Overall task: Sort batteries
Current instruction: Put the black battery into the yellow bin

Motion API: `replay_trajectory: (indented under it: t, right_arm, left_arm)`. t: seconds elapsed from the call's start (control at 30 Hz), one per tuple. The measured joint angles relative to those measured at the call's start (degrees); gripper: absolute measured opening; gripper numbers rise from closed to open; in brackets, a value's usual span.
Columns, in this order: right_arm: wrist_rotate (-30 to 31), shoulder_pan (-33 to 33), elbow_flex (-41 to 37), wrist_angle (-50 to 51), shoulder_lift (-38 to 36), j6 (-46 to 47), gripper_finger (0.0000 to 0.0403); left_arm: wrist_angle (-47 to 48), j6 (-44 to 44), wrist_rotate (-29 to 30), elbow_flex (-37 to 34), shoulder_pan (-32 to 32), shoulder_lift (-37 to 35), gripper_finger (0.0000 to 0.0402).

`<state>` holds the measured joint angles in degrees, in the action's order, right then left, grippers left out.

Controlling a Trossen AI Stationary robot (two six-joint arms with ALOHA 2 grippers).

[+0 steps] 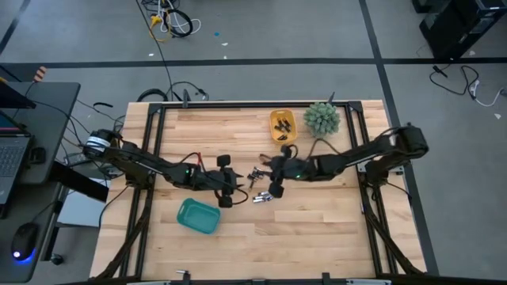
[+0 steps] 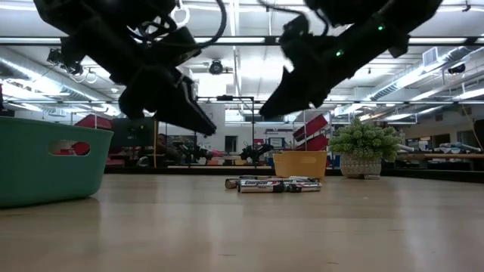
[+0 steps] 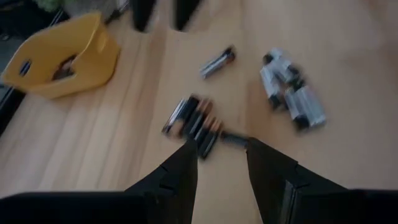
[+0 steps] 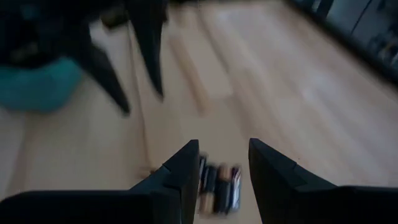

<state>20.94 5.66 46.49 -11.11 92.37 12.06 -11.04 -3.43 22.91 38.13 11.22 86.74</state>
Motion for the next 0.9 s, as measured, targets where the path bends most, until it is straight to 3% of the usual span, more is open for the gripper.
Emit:
replay_trajectory:
  t: [0.2, 0.6, 0.9]
  right_arm:
    - [-1.6, -0.1, 6.2, 9.8, 5.9, -1.5, 0.0126]
    - [-3.9, 0.0, 8.6, 12.3, 13.3, 1.2, 0.0126]
    - [-3.8, 0.0, 8.6, 14.3, 13.5, 2.6, 0.0126]
  left_arm:
    - [7.0, 3.6, 2.8, 0.0, 0.0, -2.8, 0.0136]
    - [6.1, 2.2, 5.8, 0.0, -0.3, -3.1, 0.0135]
    - [4.2, 2.2, 5.7, 0.0, -0.3, -3.1, 0.0135]
